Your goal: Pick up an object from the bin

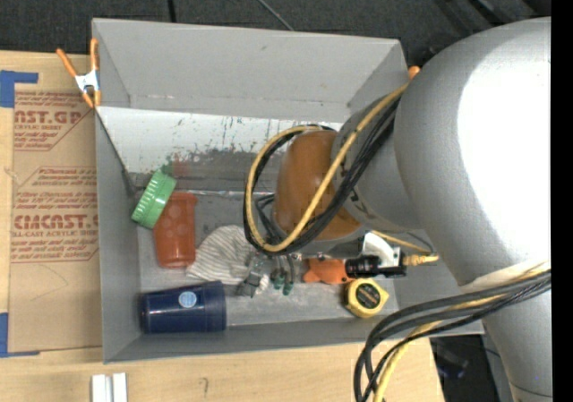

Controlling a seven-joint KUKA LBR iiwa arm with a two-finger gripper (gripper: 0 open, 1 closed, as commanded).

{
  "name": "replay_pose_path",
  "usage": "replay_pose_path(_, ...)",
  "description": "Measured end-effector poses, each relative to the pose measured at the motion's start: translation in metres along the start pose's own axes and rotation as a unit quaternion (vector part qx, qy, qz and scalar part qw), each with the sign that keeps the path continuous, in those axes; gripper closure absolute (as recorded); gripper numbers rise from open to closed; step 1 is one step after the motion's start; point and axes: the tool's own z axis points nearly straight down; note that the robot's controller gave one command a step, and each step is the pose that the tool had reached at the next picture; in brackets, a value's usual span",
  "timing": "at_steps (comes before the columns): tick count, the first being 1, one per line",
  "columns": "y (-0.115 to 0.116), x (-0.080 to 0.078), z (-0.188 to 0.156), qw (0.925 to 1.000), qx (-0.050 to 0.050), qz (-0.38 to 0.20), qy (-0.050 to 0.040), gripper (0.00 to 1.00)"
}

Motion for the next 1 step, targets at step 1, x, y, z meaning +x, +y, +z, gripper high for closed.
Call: replay_pose_path(1, 0.0000, 0.0000, 0.0000, 1.0000, 0.000, 0.000, 0.0000, 1.00)
